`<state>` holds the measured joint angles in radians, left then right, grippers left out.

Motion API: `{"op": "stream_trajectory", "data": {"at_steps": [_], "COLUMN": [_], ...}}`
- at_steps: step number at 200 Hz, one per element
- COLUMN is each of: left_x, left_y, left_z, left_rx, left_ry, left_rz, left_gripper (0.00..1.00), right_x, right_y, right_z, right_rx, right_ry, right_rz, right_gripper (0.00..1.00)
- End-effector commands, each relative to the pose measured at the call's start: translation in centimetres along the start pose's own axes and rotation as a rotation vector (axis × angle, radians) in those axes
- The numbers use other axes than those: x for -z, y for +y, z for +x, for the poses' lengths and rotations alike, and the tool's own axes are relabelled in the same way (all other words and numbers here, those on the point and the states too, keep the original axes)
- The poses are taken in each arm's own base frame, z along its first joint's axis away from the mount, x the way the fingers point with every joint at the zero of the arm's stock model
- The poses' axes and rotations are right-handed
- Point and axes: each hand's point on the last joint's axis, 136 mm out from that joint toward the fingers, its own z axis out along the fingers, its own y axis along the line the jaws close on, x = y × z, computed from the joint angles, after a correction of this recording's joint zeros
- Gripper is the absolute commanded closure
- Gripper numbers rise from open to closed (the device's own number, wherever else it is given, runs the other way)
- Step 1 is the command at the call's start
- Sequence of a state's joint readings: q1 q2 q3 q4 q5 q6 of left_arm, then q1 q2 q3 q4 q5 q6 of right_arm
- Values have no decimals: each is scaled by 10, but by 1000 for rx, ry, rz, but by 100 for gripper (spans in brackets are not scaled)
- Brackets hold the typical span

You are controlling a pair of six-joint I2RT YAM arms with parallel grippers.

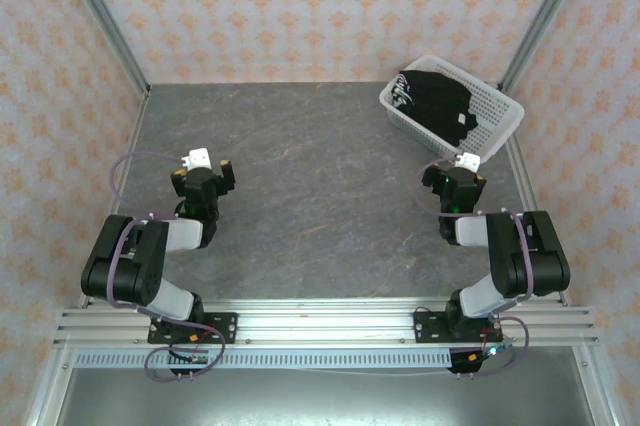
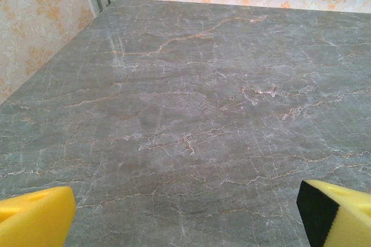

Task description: Fold and stack the t-shirts

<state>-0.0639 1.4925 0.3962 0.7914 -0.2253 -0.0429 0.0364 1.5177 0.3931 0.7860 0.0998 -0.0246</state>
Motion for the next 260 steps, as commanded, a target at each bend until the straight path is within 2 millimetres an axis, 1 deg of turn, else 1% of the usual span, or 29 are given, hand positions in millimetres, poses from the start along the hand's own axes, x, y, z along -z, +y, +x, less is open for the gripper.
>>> {"op": "stream_trajectory", "data": {"at_steps": [1,94,107,117,123,129,135,140,142,144,146,149,155,157,159,161,162,165,167,169,173,176,183,195,208,230,238,251,260], "left_x": [-1,-1,0,4,8,16,24,32,35,39,42,47,56,59,62,64,65,69,72,76,79,78,67,50,44,58,66,79,88], "left_y": [2,2,2,2,3,6,9,10,10,9,10,12,20,22,23,25,25,27,28,32,36,37,25,0,-34,-96,-115,-141,-154], "left_z": [-2,-1,-3,-10,-21,-32,-49,-65,-71,-79,-87,-97,-119,-119,-127,-127,-132,-134,-142,-142,-150,-156,-166,-181,-196,-216,-218,-216,-213], "left_rx": [-21,-21,-19,-25,-34,-47,-43,-16,-7,9,25,61,176,201,240,255,268,292,320,334,373,421,471,523,491,420,401,380,372], "left_ry": [1,3,-5,3,5,7,-21,-61,-78,-99,-116,-136,-148,-117,-103,-62,-55,-2,15,51,66,67,113,212,280,321,338,363,375], "left_rz": [-19,-20,-22,-21,-36,-68,-100,-110,-107,-105,-111,-121,-159,-170,-172,-176,-173,-174,-176,-195,-226,-235,-161,-34,68,260,311,387,424], "left_gripper": [0,0,0,0,0,0,0,0,0,0,0,0,0,0,0,0,0,0,0,0,0,0,0,0,0,1,3,6,8], "right_x": [-2,-2,1,8,16,26,38,48,50,57,60,66,72,73,74,75,76,78,79,80,78,70,55,31,1,-47,-62,-92,-109], "right_y": [2,2,2,1,1,3,7,9,8,9,8,8,9,11,12,13,13,12,10,9,9,15,25,22,23,26,25,26,27], "right_z": [-9,-8,-13,-27,-38,-55,-78,-99,-102,-115,-121,-135,-154,-159,-164,-168,-170,-174,-176,-179,-186,-188,-194,-195,-193,-180,-176,-159,-147], "right_rx": [-2,-1,-3,10,28,38,16,-23,-39,-70,-97,-143,-221,-243,-260,-274,-285,-323,-355,-386,-431,-436,-442,-444,-416,-396,-395,-399,-407], "right_ry": [-20,-17,-37,-54,-53,-62,-91,-119,-117,-138,-142,-153,-145,-135,-120,-102,-95,-73,-60,-53,-51,-32,10,109,214,337,372,440,481], "right_rz": [-6,-6,-8,19,52,77,83,78,82,81,83,85,77,64,54,46,46,58,71,83,78,46,-23,48,101,129,135,129,118], "right_gripper": [1,1,1,1,1,1,1,1,1,1,1,1,1,1,1,1,1,1,1,1,1,1,1,1,1,1,1,1,0]}}
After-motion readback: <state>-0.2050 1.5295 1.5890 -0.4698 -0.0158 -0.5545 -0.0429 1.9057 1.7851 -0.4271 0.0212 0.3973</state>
